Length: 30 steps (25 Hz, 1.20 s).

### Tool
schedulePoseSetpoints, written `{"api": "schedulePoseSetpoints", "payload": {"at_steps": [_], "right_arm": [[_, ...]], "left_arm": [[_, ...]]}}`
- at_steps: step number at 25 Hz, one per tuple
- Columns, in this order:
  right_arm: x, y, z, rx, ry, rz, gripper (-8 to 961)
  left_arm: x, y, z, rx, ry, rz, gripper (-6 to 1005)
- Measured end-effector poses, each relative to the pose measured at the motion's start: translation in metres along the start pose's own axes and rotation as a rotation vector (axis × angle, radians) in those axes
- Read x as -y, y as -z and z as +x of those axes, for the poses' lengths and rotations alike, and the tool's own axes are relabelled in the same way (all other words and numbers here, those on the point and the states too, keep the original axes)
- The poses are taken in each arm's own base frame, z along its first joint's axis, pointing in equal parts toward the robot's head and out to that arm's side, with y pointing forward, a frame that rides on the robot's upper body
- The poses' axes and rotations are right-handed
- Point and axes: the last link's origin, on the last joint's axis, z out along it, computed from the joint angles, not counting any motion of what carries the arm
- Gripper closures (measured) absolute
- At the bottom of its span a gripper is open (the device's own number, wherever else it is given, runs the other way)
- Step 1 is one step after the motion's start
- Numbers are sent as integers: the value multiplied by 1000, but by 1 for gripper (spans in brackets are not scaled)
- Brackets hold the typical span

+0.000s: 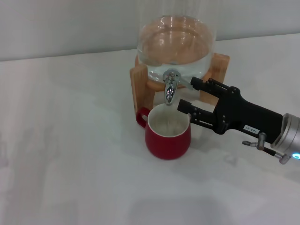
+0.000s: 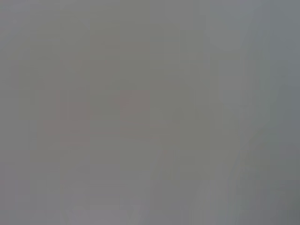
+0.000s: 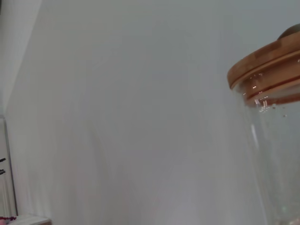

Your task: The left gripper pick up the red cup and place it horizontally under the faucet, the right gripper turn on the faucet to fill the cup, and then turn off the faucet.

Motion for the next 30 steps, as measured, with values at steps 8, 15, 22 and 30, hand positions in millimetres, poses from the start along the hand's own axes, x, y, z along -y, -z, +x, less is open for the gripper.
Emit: {"api": "schedulePoseSetpoints", "payload": {"at_steps": [8,15,22,30], "right_arm": [[-2,-1,0,-7,0,-26,202],[-4,-3,-1,-12,-2,-49,202],[-5,-3,-2,-6,2,-48,202],[6,3,-11,30,26,6,202]], "left_arm": [[0,0,-1,5,-1,0,541],[1,0,-2,11,-1,0,541],[1,0,-2,11,-2,0,541],[1,0,-2,17,-2,0,541]]}}
